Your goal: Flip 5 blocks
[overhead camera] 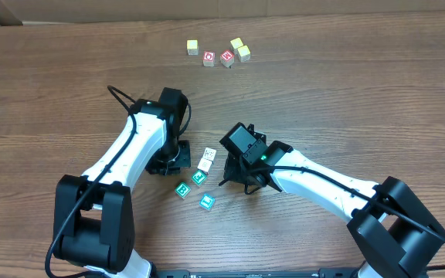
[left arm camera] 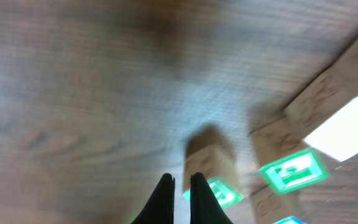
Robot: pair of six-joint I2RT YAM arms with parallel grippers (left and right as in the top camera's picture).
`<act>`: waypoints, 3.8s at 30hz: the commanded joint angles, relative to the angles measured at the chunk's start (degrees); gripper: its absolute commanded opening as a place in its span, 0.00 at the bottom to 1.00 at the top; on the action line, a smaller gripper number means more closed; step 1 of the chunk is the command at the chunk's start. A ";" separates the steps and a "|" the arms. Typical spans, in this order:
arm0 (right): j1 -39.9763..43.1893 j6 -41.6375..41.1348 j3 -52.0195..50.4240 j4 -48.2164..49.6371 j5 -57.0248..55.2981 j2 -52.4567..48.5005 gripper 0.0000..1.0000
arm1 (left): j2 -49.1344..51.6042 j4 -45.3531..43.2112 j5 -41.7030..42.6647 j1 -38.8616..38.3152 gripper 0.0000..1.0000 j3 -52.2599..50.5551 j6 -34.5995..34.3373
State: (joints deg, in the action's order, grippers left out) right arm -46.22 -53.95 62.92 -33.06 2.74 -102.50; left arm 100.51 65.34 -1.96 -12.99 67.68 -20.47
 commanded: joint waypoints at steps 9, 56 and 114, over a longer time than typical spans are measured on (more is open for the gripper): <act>0.09 0.44 1.18 -0.07 -0.35 0.24 0.04 | -0.48 -1.97 2.29 -0.31 0.04 -8.81 -3.54; 0.11 0.46 1.18 -0.33 -1.42 0.24 0.04 | -0.50 -0.74 11.98 -0.55 0.04 -9.46 4.26; -9.66 -0.57 1.16 -5.92 -7.74 0.24 0.04 | -11.26 -10.88 1.95 1.49 0.04 -10.08 -7.91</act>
State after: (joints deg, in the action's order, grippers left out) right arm -56.18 -52.56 63.02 -37.06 4.21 -102.50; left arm 89.52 56.18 2.92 -12.86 56.64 -25.63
